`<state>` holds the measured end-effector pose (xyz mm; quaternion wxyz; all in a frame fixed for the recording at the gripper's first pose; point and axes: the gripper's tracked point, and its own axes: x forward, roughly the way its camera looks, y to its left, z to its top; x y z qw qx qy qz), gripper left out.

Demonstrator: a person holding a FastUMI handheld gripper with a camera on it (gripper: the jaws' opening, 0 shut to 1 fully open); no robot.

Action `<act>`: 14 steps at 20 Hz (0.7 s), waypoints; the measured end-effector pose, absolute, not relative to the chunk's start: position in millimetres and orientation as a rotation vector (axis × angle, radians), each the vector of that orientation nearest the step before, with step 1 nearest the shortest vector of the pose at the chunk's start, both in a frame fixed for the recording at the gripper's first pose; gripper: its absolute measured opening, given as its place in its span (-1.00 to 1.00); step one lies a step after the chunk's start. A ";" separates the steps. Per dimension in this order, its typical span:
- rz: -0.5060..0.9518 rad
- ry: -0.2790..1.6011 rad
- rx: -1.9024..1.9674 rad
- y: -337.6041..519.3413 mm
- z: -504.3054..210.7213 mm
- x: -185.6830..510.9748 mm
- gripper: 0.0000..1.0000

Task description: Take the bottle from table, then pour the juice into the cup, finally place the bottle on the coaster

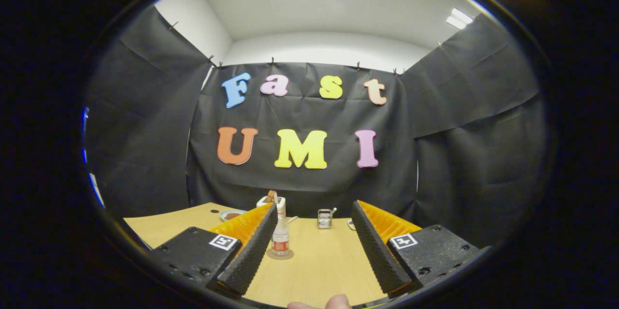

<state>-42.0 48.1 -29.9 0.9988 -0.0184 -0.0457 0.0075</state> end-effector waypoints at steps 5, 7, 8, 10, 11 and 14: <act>0.044 -0.114 -0.039 53.4 -25.0 -43.8 0.97; 0.044 -0.119 -0.031 52.8 -22.6 -46.6 0.97; 0.044 -0.119 -0.025 52.3 -21.9 -47.8 0.97; 0.043 -0.124 -0.014 49.6 -18.9 -49.5 0.98; 0.044 -0.125 -0.012 49.3 -18.3 -49.7 0.97; 0.045 -0.124 -0.016 48.5 -19.4 -51.0 0.97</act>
